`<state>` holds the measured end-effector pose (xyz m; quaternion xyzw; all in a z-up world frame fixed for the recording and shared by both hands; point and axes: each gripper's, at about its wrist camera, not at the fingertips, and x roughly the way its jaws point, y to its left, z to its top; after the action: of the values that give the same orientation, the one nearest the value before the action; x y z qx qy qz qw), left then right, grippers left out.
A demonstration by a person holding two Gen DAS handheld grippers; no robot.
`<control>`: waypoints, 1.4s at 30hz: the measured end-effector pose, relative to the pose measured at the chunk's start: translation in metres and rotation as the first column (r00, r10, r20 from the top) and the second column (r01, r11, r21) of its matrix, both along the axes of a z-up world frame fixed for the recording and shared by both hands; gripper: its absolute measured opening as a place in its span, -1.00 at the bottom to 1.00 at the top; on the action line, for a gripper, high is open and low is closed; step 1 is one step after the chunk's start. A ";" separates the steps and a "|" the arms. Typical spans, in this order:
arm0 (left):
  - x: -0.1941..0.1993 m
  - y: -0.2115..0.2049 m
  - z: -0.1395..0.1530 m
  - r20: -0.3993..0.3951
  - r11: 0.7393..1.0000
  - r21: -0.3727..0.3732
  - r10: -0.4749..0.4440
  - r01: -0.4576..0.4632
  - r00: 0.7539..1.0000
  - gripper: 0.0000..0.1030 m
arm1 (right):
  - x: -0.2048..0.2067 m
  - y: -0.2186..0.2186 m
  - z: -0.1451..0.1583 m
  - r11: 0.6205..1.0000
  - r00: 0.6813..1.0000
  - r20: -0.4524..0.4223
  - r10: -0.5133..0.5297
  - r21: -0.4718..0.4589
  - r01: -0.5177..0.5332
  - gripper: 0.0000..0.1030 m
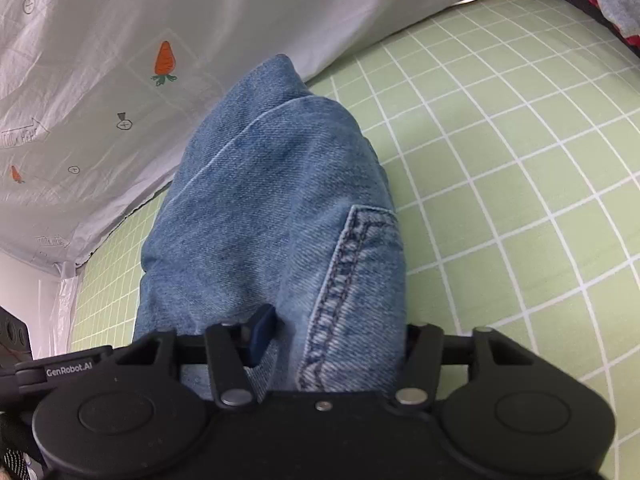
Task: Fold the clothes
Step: 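Grasp the folded jeans with the right gripper while the left gripper grasps the other side, then carry the folded jeans with both grippers onto the clothes stack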
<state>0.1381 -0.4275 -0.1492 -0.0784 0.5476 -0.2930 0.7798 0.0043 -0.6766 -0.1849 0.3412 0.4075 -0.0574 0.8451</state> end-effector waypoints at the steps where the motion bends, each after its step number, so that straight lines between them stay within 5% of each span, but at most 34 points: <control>1: -0.003 0.000 0.005 0.014 1.000 -0.010 -0.001 0.001 1.000 -0.46 | -0.003 0.002 0.004 1.000 1.000 0.017 -0.005 0.002 0.005 -0.28; 8: -0.048 -0.007 0.053 0.147 0.997 0.001 -0.073 0.073 0.986 -0.56 | -0.028 0.035 0.044 0.995 0.996 0.083 0.024 -0.098 -0.016 -0.34; 15: -0.101 0.015 0.081 0.181 0.997 -0.037 -0.066 0.074 0.981 -0.57 | -0.093 0.046 0.078 0.994 0.990 0.140 -0.015 -0.107 0.030 -0.34; 30: -0.179 -0.001 0.080 0.157 0.979 -0.121 -0.143 0.163 0.977 -0.57 | -0.193 0.038 0.108 0.980 0.987 0.130 -0.099 -0.158 0.119 -0.35; 42: -0.190 -0.058 0.096 0.167 0.919 -0.177 -0.324 0.351 0.931 -0.57 | -0.241 0.016 0.140 0.923 0.945 0.134 -0.299 -0.213 0.322 -0.35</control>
<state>-0.0517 -0.4860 -0.0536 -0.0423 0.4663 -0.4826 0.7402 -0.2370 -0.6605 -0.0452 0.3030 0.2964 -0.2207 0.8784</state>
